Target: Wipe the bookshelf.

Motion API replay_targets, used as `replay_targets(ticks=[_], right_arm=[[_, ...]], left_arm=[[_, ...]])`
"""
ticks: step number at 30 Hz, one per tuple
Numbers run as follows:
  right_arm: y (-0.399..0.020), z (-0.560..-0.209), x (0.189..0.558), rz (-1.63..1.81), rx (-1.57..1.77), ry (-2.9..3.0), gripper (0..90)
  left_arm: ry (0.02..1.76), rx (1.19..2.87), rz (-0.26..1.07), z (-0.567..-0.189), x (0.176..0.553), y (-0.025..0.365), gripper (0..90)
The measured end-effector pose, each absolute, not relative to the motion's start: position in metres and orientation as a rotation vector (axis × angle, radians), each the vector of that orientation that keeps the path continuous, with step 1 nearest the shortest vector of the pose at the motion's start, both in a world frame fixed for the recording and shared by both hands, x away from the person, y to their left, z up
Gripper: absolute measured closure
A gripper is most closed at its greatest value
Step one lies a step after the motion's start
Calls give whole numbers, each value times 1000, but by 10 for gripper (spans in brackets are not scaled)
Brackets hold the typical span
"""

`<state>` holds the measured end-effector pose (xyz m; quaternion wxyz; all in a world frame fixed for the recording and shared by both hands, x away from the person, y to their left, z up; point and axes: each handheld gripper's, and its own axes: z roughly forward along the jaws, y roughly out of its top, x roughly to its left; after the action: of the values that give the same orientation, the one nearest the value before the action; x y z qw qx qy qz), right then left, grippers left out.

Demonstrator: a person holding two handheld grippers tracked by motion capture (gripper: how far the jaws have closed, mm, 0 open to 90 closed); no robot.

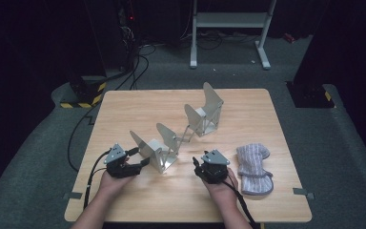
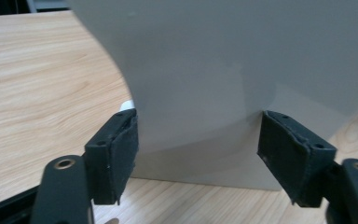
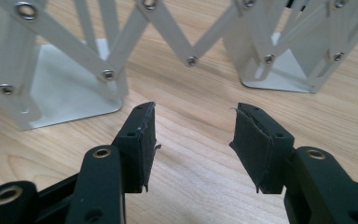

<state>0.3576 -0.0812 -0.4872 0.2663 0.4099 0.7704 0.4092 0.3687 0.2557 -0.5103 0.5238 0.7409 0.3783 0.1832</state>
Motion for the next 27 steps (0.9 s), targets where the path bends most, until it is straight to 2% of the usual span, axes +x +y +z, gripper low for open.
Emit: replay_targets(ticks=[7,10,13,20,27], right_arm=[[-75,-483,348,1110,1051,2093,485],[-75,-484,347,1111,1049,2094,483],[-74,-479,344,1150,1043,2084,491],[-54,-456,336,1267,965,2073,498],[-14,-434,332,1395,855,2106,422]], left_arm=[[832,1853,483,-507,349,231,341],[853,1857,491,-507,347,230,345],[907,1891,512,-511,345,236,345],[1030,1860,546,-515,341,258,353],[1090,1813,550,-516,335,276,354]])
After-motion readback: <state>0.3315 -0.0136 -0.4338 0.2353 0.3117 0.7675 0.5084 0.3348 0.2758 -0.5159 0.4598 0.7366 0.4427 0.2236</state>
